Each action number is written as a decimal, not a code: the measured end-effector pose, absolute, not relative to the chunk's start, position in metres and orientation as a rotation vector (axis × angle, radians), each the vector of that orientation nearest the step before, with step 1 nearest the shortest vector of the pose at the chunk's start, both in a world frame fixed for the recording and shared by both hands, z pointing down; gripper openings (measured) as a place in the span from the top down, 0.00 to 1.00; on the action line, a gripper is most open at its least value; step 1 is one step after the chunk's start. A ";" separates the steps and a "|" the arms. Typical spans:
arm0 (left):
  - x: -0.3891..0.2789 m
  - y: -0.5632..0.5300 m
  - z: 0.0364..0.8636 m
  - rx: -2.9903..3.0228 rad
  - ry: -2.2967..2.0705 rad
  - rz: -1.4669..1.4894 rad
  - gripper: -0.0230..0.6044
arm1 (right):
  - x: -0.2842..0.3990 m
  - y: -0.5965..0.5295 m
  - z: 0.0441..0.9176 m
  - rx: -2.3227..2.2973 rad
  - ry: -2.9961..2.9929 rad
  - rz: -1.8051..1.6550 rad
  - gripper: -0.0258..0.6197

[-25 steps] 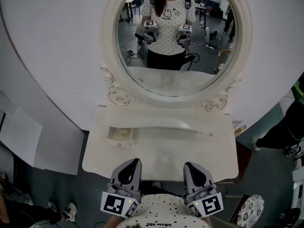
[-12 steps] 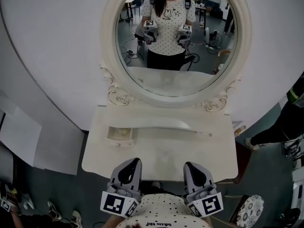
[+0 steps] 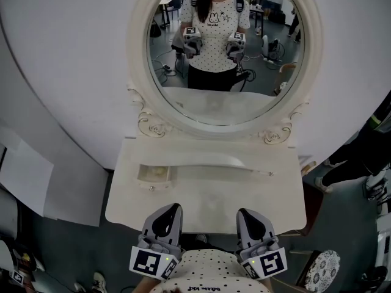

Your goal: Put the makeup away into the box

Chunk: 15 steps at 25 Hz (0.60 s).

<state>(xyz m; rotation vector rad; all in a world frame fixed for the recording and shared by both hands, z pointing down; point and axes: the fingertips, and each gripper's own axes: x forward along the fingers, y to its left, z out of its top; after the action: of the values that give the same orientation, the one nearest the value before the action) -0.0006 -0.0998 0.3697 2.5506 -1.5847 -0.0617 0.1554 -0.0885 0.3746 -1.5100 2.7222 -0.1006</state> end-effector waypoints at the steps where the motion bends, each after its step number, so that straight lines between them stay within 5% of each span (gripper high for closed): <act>1: -0.001 -0.100 0.370 2.550 -1.585 -0.062 0.96 | 0.155 -0.089 0.375 -1.514 2.724 -0.103 0.95; 15: -0.007 -0.101 0.368 2.549 -1.595 -0.069 0.96 | 0.150 -0.090 0.376 -1.512 2.733 -0.100 0.95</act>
<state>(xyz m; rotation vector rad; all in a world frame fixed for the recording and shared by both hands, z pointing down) -0.0069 -0.1013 0.3683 2.5491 -1.5949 -0.0695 0.1499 -0.0899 0.3755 -1.5118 2.7332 -0.1001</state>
